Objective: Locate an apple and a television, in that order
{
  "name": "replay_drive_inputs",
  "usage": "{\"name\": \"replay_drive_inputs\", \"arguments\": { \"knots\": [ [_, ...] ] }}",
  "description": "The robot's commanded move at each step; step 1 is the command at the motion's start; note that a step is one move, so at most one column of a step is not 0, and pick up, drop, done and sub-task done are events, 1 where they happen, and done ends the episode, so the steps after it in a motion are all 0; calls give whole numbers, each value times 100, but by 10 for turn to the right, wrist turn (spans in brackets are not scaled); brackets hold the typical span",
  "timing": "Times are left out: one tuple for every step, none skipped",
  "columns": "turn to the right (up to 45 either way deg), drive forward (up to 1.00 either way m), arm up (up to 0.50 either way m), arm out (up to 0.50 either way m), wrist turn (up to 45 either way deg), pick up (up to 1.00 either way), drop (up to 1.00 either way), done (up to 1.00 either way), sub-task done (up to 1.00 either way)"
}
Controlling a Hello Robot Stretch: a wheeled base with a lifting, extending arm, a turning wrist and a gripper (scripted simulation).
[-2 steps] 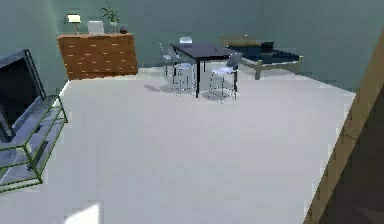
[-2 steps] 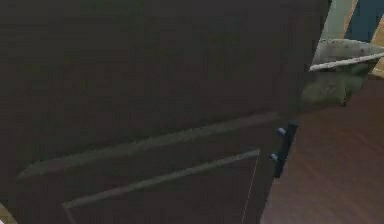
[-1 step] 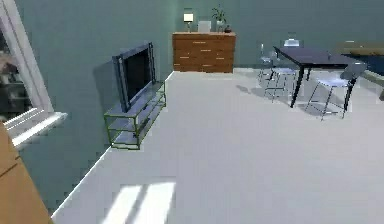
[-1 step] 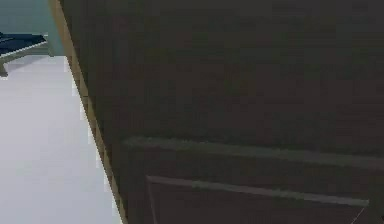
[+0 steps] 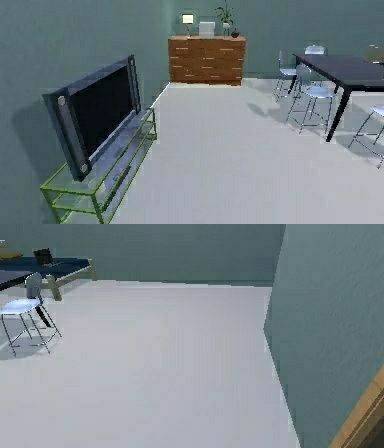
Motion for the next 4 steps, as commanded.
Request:
{"name": "replay_drive_inputs", "arguments": {
  "knots": [
    [-30,0,0,0,0,0,0,0,0],
    [0,45,0,0,0,0,0,0,0],
    [-300,0,0,0,0,0,0,0,0],
    [0,0,0,0,0,0,0,100,0]
  ]
}}
